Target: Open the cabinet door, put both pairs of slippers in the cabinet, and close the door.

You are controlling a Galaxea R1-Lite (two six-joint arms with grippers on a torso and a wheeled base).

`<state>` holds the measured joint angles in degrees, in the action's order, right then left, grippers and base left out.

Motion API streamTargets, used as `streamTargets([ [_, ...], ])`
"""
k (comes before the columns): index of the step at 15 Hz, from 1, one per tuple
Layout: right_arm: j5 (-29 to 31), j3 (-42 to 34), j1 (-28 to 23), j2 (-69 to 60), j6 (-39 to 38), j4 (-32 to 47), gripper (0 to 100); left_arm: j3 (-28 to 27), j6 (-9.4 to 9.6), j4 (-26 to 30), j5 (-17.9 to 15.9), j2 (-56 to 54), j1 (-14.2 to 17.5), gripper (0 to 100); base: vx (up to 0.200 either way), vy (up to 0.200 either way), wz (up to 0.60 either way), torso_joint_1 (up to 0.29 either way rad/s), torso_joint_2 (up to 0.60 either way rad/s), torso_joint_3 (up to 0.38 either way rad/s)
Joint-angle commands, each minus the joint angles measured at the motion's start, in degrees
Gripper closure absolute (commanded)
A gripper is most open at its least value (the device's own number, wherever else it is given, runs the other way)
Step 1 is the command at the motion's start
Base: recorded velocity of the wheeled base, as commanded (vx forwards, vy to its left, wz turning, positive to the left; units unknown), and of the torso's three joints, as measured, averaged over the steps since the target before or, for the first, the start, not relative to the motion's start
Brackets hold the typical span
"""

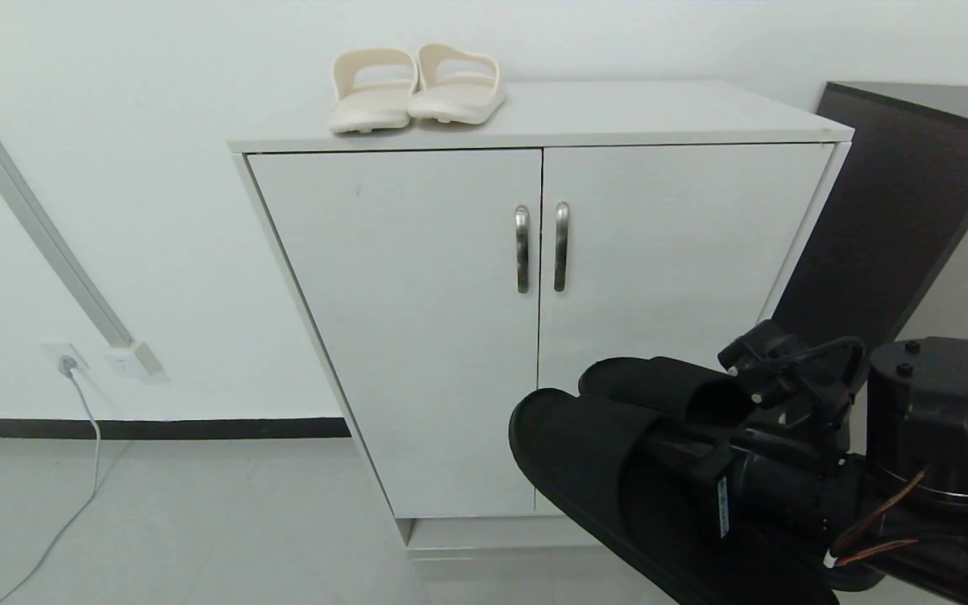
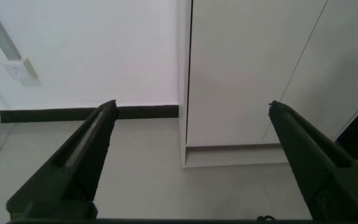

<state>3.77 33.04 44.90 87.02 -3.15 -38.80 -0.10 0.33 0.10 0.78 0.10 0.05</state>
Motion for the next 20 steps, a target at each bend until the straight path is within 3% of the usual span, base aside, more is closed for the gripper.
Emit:
streamTargets([
  [1,0.0,-0.3,0.0,-0.2,0.1,0.0,100,0.0,0.11,0.0,-0.1,0.0,0.0,0,0.0,0.0,0.0,-0.071,0.46,0.393],
  [5,0.0,-0.3,0.1,-0.1,0.1,0.0,100,0.0,0.11,0.1,-0.1,0.1,0.0,0,0.0,0.0,0.0,-0.029,0.4,0.374],
  [8,0.0,-0.9,0.1,-0.3,0.1,0.0,100,0.0,0.11,0.1,-0.1,0.1,0.0,0,0.0,0.0,0.0,0.004,0.11,0.102],
  [10,0.2,-1.0,0.6,-0.5,0.1,0.0,100,-0.2,1.87,-0.1,0.7,0.0,0.0,0,0.0,0.0,0.0,0.0,0.0,0.0],
  [12,0.2,-1.3,1.0,-0.8,0.1,0.0,100,-0.4,2.4,-0.2,1.6,0.0,0.0,0,0.0,0.0,0.0,0.0,0.0,0.0],
  [13,0.2,-1.4,1.0,-0.8,0.1,0.0,100,-3.8,1.69,-0.3,1.3,0.9,0.0,0,0.0,0.0,0.0,0.0,0.0,0.0],
  [14,0.1,-1.5,1.0,-0.8,0.1,0.0,100,-11.9,-2.79,1.0,1.3,4.9,-0.7,0,0.0,0.0,0.0,0.0,0.0,0.0],
  [15,0.0,-1.4,1.0,-0.8,0.1,0.0,100,-16.2,-5.51,1.7,1.2,9.5,-1.0,0,0.0,0.0,0.0,0.0,0.0,0.0],
  [16,0.0,-1.4,1.1,-0.8,0.2,-0.2,100,-16.8,-5.25,1.6,0.7,12.3,-1.1,0,0.0,0.0,0.0,0.0,0.0,0.0],
  [20,-0.1,-2.7,1.1,-1.1,0.8,-2.4,100,-17.1,-5.08,1.2,-10.4,21.5,-3.0,0,0.0,0.0,0.0,0.0,0.0,0.0],
])
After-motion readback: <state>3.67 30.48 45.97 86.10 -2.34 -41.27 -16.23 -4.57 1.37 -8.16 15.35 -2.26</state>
